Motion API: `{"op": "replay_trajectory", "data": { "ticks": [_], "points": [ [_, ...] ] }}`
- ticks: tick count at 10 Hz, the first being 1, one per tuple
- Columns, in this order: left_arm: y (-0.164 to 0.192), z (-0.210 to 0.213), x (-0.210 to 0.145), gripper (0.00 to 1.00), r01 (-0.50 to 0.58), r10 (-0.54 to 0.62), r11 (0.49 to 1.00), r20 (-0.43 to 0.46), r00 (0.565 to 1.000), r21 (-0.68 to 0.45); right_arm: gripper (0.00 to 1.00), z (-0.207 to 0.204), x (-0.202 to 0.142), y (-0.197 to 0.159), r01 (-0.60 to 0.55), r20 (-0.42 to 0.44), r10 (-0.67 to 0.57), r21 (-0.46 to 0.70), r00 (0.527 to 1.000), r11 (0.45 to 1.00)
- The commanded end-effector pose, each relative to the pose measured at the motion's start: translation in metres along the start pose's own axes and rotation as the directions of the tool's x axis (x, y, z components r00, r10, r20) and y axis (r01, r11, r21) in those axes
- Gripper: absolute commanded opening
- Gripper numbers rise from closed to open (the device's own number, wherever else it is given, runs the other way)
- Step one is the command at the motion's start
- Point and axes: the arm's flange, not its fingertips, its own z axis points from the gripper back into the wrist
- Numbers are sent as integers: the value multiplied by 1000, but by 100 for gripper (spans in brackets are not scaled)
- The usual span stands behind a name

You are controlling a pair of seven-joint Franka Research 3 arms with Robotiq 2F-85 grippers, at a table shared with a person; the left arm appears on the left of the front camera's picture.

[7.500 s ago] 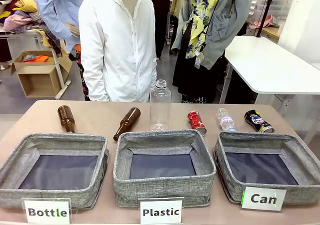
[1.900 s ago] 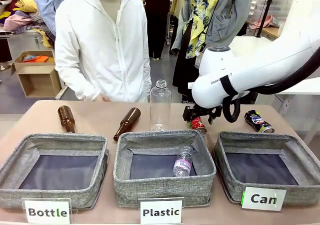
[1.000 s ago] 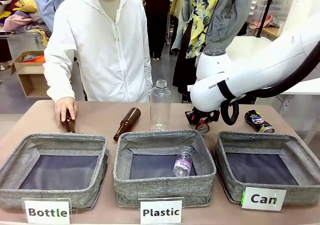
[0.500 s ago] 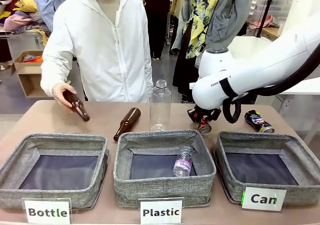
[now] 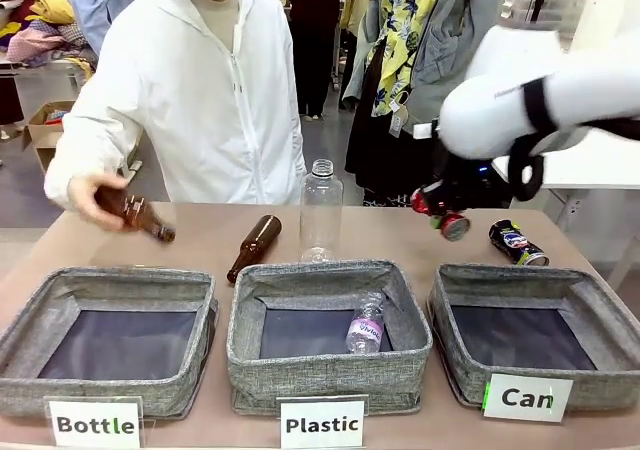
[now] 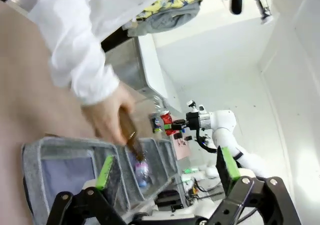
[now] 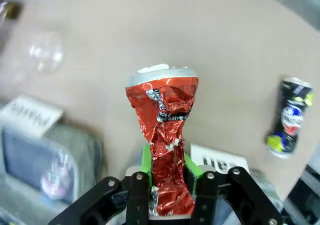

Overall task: Sort the can waste into the basket.
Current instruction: Pick up the can waste from the table and place it in the right Fabric basket.

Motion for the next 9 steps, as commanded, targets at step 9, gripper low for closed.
{"op": "replay_trajectory", "data": {
  "ticks": [9],
  "points": [
    [-47, 114, -12, 100, -20, 12, 997, -114, 993, -73, 0, 31, -162, -60, -804, -70, 863, 332, 500, 493]
  ]
}}
